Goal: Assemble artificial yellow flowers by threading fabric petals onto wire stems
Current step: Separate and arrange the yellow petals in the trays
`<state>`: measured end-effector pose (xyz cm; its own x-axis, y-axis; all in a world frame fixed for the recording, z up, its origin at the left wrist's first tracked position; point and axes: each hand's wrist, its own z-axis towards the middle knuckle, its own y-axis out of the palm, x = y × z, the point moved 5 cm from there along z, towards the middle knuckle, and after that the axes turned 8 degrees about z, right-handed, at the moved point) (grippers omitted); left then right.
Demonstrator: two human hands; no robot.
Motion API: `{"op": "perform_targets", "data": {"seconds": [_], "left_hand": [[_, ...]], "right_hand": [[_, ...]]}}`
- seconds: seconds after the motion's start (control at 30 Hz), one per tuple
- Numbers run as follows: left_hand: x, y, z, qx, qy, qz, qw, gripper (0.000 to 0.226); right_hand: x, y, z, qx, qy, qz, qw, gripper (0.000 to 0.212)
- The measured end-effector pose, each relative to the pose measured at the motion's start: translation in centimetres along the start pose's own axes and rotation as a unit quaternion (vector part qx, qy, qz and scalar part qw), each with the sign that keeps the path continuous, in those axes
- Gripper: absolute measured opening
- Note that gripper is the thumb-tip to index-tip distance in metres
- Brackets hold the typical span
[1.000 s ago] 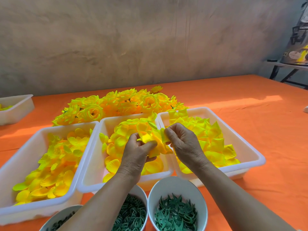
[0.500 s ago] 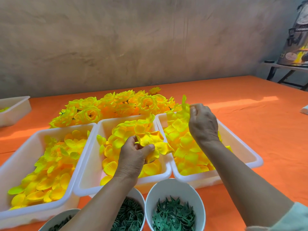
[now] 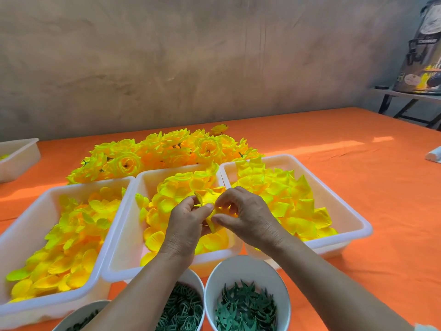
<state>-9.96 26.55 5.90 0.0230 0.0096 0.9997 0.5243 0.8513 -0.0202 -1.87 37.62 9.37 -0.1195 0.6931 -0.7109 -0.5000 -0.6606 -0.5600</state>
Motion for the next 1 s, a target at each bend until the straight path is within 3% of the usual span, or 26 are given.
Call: {"op": "perform_targets", "data": {"seconds": [0.47, 0.7, 1.0], "left_hand": [[0.3, 0.4, -0.2, -0.015, 0.007, 0.014, 1.000, 0.034], [0.3, 0.3, -0.2, -0.015, 0.013, -0.009, 1.000, 0.024], [0.1, -0.2, -0.1, 0.026, 0.009, 0.027, 0.999, 0.015]], "right_hand": [[0.6, -0.1, 0.1, 0.046, -0.009, -0.011, 0.999, 0.012], [0.4, -0.6, 0.2, 0.086, -0.019, 0.033, 0.996, 0.009], [2.1, -2.2, 0.2, 0.197, 0.062, 0.146, 0.968, 0.015]]}}
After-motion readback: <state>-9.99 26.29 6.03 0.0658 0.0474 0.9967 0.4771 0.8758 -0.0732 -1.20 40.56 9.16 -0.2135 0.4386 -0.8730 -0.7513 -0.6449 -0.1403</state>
